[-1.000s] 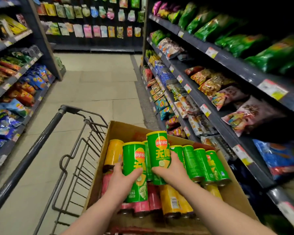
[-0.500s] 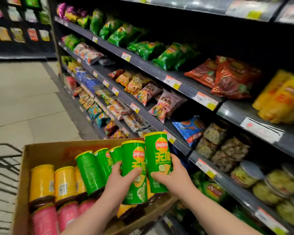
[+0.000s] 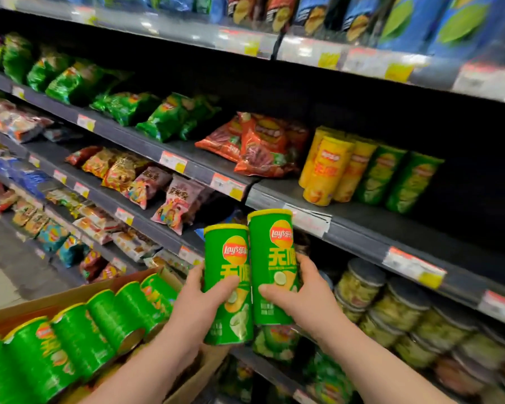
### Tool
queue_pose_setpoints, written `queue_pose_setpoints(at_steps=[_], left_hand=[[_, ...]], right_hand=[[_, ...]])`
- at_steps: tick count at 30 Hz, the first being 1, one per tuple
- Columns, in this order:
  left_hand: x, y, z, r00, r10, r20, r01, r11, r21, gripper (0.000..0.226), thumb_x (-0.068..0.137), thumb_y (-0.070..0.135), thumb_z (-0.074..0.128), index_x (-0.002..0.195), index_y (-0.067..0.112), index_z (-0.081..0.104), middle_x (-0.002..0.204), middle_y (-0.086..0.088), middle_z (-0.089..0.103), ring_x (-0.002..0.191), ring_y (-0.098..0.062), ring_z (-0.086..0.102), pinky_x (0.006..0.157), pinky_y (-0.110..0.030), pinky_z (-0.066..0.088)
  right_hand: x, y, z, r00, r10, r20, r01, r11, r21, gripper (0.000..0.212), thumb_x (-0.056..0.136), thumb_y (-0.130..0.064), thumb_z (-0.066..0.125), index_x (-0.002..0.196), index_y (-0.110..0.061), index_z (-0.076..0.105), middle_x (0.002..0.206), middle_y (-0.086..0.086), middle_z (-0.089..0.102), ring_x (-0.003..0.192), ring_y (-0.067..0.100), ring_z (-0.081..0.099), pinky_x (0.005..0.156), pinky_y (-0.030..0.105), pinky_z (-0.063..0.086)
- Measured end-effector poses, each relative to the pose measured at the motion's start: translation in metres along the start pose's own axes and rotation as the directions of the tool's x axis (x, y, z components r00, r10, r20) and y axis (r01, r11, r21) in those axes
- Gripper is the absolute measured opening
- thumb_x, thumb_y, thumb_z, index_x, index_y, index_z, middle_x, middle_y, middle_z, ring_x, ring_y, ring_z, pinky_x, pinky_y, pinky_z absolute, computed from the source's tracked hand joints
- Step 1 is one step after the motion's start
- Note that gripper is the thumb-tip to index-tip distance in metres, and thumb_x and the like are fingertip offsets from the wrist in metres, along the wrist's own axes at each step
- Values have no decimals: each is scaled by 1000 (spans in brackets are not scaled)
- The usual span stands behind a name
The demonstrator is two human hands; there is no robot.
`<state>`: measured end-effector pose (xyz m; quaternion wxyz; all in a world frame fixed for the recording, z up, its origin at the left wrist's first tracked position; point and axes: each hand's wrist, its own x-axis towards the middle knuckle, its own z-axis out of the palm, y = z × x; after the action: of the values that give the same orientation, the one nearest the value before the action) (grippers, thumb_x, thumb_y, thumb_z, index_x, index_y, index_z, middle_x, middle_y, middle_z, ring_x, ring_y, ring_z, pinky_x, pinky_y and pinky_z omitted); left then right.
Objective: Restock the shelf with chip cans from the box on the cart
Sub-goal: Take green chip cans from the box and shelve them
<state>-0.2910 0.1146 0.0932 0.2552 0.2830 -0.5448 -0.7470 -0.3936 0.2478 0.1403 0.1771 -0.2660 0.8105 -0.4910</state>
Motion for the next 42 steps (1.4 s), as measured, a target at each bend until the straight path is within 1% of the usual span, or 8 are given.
queue_pose_setpoints(at_steps=[3,8,13,18,25,34,39,42], left_hand=[[7,8,48,997,5,81,-4,1000,-13,69,54,37,83,115,22,54,95,-4,74,82,-26,72,77,-47,57],[21,19,126,985,70,156,-69,998,-12,36,78,21,76,108,26,57,96,-3,73,86,-26,71,78,-44,56],[35,26,195,976,128,177,-127,992,-14,37,79,19,75,111,25,57,89,2,74,80,-20,71,69,-36,54],[46,31,246,967,188,174,-190,982,-3,24,83,18,69,103,27,58,93,1,72,87,-22,69,82,-43,55],[57,37,278,958,219,186,-216,976,-35,36,79,21,75,105,31,53,102,-1,70,92,-23,69,82,-43,55],[84,52,294,929,287,233,-284,958,-45,32,81,18,69,106,29,53,98,5,68,80,-7,69,61,-20,50],[102,59,297,920,285,268,-287,957,-32,55,79,17,73,123,30,42,105,8,65,95,-12,64,77,-30,51],[111,59,297,908,286,305,-295,955,-16,54,80,15,72,118,33,39,101,13,62,90,-5,61,69,-24,46]], right_hand=[[7,3,-51,998,-9,-57,9,1000,-2,71,69,-26,82,128,-29,41,104,-14,63,93,5,63,87,31,53],[27,7,-139,977,-119,-177,111,992,-55,65,72,-22,80,121,-33,38,98,-21,57,83,-9,53,71,13,43],[57,20,-216,957,-103,-272,89,994,-65,62,74,-23,77,123,-25,39,103,-7,59,92,10,59,81,28,47],[94,43,-270,930,-62,-362,29,995,-96,59,74,-20,77,120,-17,41,108,4,59,90,17,60,81,31,49],[139,68,-292,901,-24,-434,-32,992,-121,67,66,-21,84,116,-14,40,121,9,56,110,28,57,93,37,47],[182,87,-295,879,38,-475,-104,988,-114,80,66,-22,85,126,-10,32,121,12,56,110,30,57,92,38,49],[200,85,-297,873,75,-482,-143,984,-105,75,72,-21,81,126,-10,30,118,10,54,108,28,57,88,35,49],[213,85,-297,856,99,-507,-174,979,-103,78,70,-22,83,127,-11,31,123,11,53,111,29,55,90,36,49]])
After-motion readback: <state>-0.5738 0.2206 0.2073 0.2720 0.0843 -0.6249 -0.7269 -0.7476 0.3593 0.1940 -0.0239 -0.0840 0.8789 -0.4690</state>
